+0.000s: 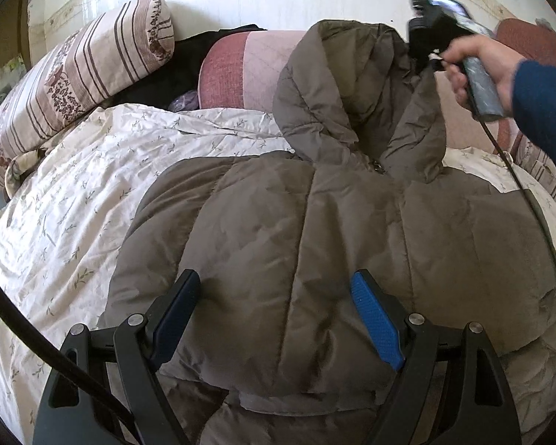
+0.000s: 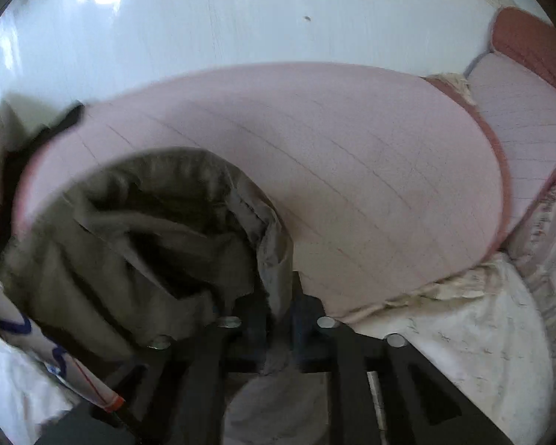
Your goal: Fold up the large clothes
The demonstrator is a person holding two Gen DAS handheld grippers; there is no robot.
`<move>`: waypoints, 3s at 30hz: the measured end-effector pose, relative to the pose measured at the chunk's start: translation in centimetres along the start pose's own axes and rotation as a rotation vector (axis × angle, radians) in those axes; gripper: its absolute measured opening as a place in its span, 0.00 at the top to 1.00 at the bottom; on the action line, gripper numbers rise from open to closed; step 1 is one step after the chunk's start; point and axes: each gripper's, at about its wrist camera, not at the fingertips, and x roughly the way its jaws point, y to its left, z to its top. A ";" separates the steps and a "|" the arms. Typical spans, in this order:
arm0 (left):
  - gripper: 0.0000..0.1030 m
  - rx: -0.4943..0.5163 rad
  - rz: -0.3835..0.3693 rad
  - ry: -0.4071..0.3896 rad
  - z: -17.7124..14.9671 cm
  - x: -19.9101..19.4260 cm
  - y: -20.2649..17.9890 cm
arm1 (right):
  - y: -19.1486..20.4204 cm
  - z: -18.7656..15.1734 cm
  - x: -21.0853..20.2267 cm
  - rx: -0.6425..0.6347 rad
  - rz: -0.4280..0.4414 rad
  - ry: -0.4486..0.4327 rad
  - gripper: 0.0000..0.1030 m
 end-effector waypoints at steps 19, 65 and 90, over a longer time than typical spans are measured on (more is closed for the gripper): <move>0.19 -0.316 0.053 -0.185 2.5 -5.5 9.3 | -9.0 -22.7 -25.0 0.039 0.252 -0.259 0.94; 0.16 0.013 -0.073 -0.131 0.5 -2.9 -1.1 | -5.0 -31.7 -13.8 -0.055 0.282 0.004 0.74; 0.14 0.124 -0.024 0.019 -1.6 0.9 -3.5 | -4.4 -31.5 -15.1 -0.039 0.432 0.020 0.74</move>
